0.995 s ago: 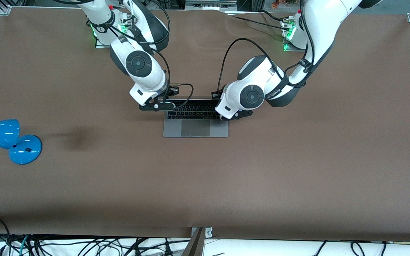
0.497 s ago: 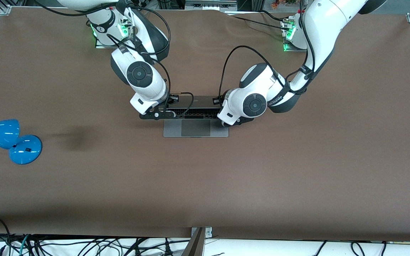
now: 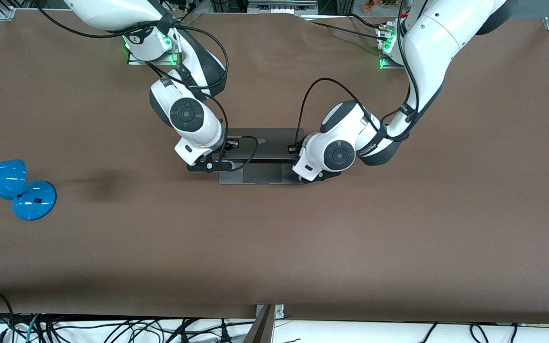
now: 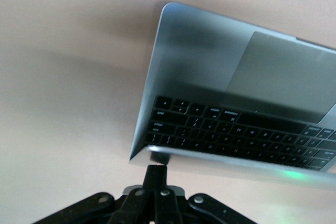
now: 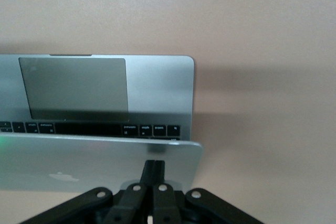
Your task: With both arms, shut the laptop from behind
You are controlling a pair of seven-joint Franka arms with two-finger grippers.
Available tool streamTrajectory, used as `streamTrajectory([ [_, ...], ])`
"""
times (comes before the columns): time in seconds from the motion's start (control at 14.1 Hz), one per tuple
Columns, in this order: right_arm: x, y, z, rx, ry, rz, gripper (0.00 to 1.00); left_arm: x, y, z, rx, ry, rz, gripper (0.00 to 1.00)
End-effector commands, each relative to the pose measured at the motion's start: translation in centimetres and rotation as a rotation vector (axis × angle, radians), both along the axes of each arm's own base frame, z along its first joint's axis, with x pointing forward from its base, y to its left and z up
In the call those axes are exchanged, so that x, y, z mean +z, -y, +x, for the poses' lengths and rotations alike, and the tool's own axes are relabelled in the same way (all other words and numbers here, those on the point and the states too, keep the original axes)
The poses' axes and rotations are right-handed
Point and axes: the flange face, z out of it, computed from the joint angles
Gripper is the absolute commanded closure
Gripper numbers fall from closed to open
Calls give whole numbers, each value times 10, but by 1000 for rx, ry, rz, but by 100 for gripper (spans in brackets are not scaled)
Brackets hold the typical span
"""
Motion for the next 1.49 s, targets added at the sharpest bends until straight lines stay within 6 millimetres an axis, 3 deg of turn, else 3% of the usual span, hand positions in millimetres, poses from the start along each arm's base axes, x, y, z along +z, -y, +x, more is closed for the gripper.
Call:
streamTrajectory([
  [0.0,-13,-5,9,2,14,17,100,-12,8,13,8,32,-14,100],
  [0.64,-57,-4,18,-7,36,44,100,-56,6,17,21,67,-8,100],
  [1.28,-124,4,23,-9,53,55,100,-79,6,18,22,84,-10,97],
  [1.35,-129,7,25,-15,59,59,100,-81,5,18,22,83,-9,75],
  [1.42,-131,7,26,-15,65,60,100,-82,5,17,21,80,-8,40],
])
